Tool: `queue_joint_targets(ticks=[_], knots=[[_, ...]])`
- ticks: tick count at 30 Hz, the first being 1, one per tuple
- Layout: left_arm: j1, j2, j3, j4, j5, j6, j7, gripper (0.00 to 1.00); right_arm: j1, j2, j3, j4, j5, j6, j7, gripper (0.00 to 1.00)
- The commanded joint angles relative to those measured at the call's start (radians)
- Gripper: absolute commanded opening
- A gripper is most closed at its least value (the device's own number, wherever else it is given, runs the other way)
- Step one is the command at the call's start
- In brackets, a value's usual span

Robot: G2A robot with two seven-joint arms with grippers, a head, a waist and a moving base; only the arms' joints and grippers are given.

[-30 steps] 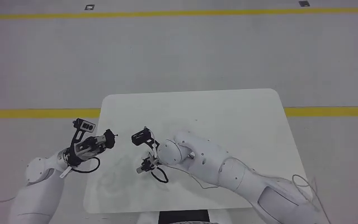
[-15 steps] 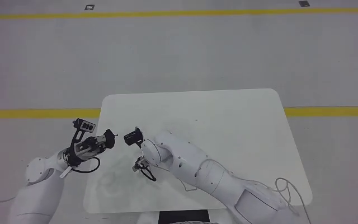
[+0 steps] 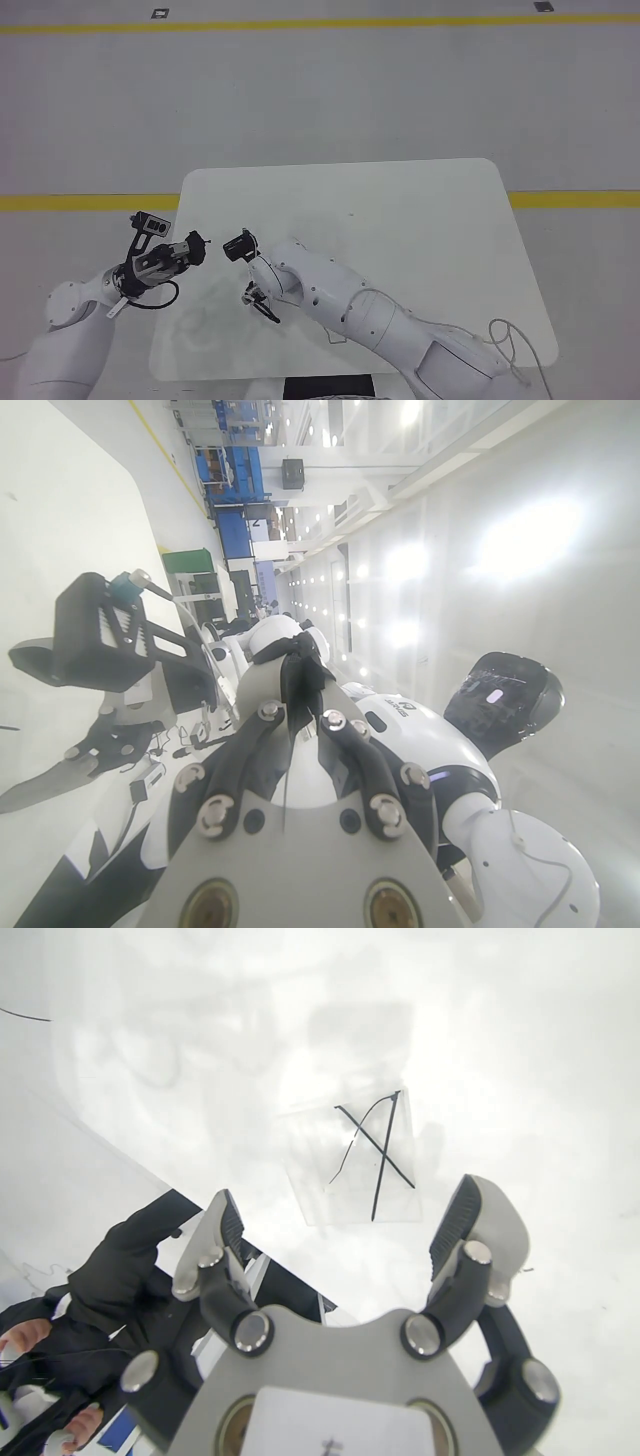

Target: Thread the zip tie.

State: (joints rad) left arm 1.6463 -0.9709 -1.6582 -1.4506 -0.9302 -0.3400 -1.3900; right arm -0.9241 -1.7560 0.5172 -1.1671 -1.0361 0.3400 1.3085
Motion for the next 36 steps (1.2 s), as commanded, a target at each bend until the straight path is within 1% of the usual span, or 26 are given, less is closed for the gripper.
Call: queue_joint_targets(ticks=[1, 2, 4, 5, 9, 10, 14, 23, 26, 30, 32, 34, 36], knots=[[0.0, 0.0, 0.0, 0.0, 0.0, 0.0, 0.0, 0.0, 0.0, -0.019, -0.002, 0.02, -0.03, 0.0, 0.009, 1.0], [0.0, 0.0, 0.0, 0.0, 0.0, 0.0, 0.0, 0.0, 0.0, -0.029, 0.0, 0.031, -0.041, 0.0, 0.011, 1.0], [0.0, 0.0, 0.0, 0.0, 0.0, 0.0, 0.0, 0.0, 0.001, -0.051, 0.001, 0.057, -0.068, 0.0, 0.021, 0.63], [0.0, 0.0, 0.0, 0.0, 0.0, 0.0, 0.0, 0.0, 0.002, -0.059, 0.004, 0.068, -0.08, 0.0, 0.024, 0.48], [0.0, 0.0, 0.0, 0.0, 0.0, 0.0, 0.0, 0.0, 0.0, -0.095, 0.018, 0.119, -0.14, 0.0, 0.041, 0.38], [0.0, 0.0, 0.0, 0.0, 0.0, 0.0, 0.0, 0.0, -0.002, -0.102, 0.027, 0.132, -0.151, 0.0, 0.041, 0.37], [0.0, 0.0, 0.0, 0.0, 0.0, 0.0, 0.0, 0.0, -0.008, -0.116, 0.046, 0.159, -0.181, 0.0, 0.041, 0.34], [0.0, 0.0, 0.0, 0.0, 0.0, 0.0, 0.0, 0.0, -0.009, -0.123, 0.054, 0.169, -0.221, -0.002, 0.05, 0.31], [0.0, 0.0, 0.0, 0.0, 0.0, 0.0, 0.0, 0.0, -0.018, -0.121, 0.056, 0.148, -0.244, 0.0, 0.037, 0.32], [0.0, 0.0, 0.0, 0.0, 0.0, 0.0, 0.0, 0.0, -0.047, -0.109, 0.055, 0.078, -0.302, -0.003, 0.045, 0.35], [0.0, 0.0, 0.0, 0.0, 0.0, 0.0, 0.0, 0.0, -0.064, -0.104, 0.055, 0.045, -0.322, -0.003, 0.062, 0.35], [0.0, 0.0, 0.0, 0.0, 0.0, 0.0, 0.0, 0.0, -0.083, -0.097, 0.043, 0.014, -0.34, -0.004, 0.078, 0.32], [0.0, 0.0, 0.0, 0.0, 0.0, 0.0, 0.0, 0.0, -0.088, -0.094, 0.032, 0.004, -0.338, -0.004, 0.081, 0.31]])
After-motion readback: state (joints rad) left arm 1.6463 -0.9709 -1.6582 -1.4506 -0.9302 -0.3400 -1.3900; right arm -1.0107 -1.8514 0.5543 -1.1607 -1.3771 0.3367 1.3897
